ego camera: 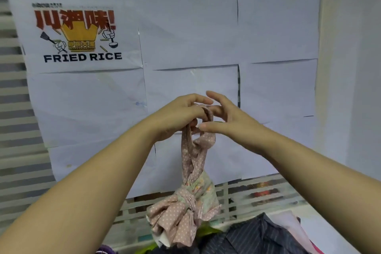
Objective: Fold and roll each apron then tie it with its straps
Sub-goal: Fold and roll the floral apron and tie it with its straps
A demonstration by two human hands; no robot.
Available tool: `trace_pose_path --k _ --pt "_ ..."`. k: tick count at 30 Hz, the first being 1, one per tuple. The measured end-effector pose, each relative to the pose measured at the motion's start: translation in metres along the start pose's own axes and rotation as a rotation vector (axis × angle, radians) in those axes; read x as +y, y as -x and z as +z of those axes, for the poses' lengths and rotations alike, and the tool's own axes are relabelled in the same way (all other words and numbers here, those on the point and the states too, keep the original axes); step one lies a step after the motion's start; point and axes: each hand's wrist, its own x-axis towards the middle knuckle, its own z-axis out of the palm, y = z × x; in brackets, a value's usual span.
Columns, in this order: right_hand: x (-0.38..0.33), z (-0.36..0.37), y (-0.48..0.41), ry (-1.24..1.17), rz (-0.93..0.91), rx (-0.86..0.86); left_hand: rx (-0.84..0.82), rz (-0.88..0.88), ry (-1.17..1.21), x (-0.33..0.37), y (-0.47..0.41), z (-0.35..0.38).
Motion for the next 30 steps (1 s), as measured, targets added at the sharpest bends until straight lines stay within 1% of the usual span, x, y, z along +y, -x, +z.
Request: trace_pose_path --k 2,6,9,11,13,15,17,19,21,23,27,30 --pt "-0.025 -0.010 -0.023 0.016 -0.024 -0.050 0.025 0.045 -0.008 0.019 -0.006 -0.009" --pt "-0.059 -0.036 -0.046 0.057 -0.114 -0.014 0.051 0.116 -0.026 0.057 -0.021 -0.033" --pt "-0.081 -0.065 -0.060 0.167 -0.241 0.102 0.087 0.150 -0.057 0.085 -0.034 -0.052" --pt "-0.096 -0.085 -0.067 0.228 -0.349 0.181 0.087 0.178 -0.018 0.103 -0.044 -0.064" --pt "-0.111 -0.107 -0.075 0.297 -0.419 0.224 0.041 0.214 0.068 0.122 -0.054 -0.074" --pt "-0.126 -0.132 -0.085 0.376 -0.460 0.233 -0.010 0.251 0.091 0.142 -0.067 -0.080" --pt "-0.137 -0.156 -0.098 0.483 -0.500 0.228 -0.026 0.267 -0.005 0.160 -0.083 -0.083" --pt "-0.148 -0.182 -0.111 0.546 -0.519 0.206 0.023 0.299 -0.219 0.179 -0.103 -0.085" --pt "-0.160 -0.207 -0.121 0.628 -0.521 0.166 0.135 0.353 -0.438 0.199 -0.124 -0.087" --pt "-0.173 -0.232 -0.136 0.757 -0.509 0.149 0.251 0.410 -0.607 0.221 -0.147 -0.089" --pt "-0.199 -0.268 -0.176 1.097 -0.540 0.207 0.341 0.435 -0.819 0.255 -0.193 -0.090" --pt "-0.214 -0.284 -0.208 1.228 -0.520 0.262 0.419 0.444 -0.867 0.270 -0.225 -0.094"
